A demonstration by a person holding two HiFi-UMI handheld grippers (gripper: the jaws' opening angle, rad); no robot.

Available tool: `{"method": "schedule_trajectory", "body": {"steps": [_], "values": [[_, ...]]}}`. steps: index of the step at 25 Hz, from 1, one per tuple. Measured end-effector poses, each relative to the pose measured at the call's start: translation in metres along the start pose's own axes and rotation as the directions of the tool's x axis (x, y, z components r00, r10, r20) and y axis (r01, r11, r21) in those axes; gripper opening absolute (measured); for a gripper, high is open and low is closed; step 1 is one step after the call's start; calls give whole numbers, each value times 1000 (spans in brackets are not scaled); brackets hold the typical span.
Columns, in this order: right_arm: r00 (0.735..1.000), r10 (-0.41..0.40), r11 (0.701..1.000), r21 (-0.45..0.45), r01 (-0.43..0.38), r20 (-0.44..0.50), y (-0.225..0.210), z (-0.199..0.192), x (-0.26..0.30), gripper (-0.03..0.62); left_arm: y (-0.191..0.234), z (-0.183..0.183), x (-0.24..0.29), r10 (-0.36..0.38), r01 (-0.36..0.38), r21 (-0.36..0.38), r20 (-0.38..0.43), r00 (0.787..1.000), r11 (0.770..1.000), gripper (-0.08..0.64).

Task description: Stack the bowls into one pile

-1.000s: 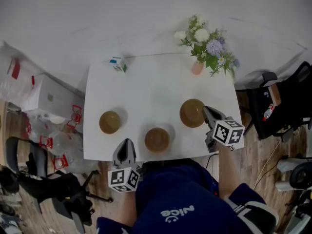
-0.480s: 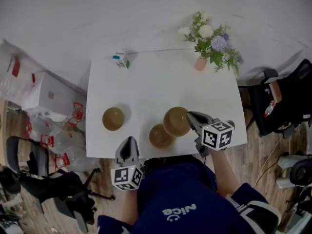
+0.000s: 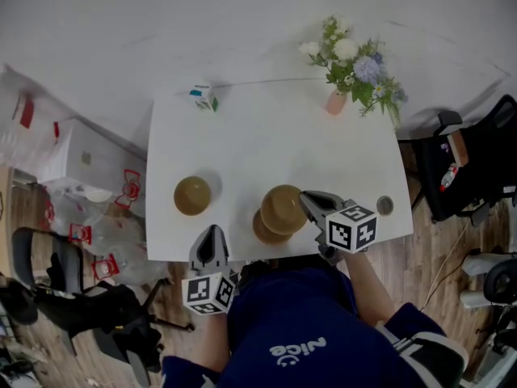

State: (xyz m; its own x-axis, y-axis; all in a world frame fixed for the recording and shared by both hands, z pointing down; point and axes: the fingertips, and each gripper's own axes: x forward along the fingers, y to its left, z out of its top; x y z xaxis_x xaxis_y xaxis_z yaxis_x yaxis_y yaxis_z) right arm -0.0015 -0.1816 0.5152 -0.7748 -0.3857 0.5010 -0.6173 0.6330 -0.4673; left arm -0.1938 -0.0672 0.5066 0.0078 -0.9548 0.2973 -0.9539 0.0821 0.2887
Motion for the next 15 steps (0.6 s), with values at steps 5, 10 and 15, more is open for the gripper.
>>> {"method": "schedule_trajectory", "body": {"steps": [5,10,15], "values": [[999,26,1000,-5,-27,-44,12,-13,11,34,3,0,0,-7,7,-3,-2,1000,1000,21],[994,29,998,-44,-34,-110,19,-31,20,34,4,-2,0,-10,10,-7,-3,1000,1000,21],[988,24,997,-64,-34,-153,20,-43,27,34,7,-4,-4,2,-2,-16,0,1000,1000,21]]}}
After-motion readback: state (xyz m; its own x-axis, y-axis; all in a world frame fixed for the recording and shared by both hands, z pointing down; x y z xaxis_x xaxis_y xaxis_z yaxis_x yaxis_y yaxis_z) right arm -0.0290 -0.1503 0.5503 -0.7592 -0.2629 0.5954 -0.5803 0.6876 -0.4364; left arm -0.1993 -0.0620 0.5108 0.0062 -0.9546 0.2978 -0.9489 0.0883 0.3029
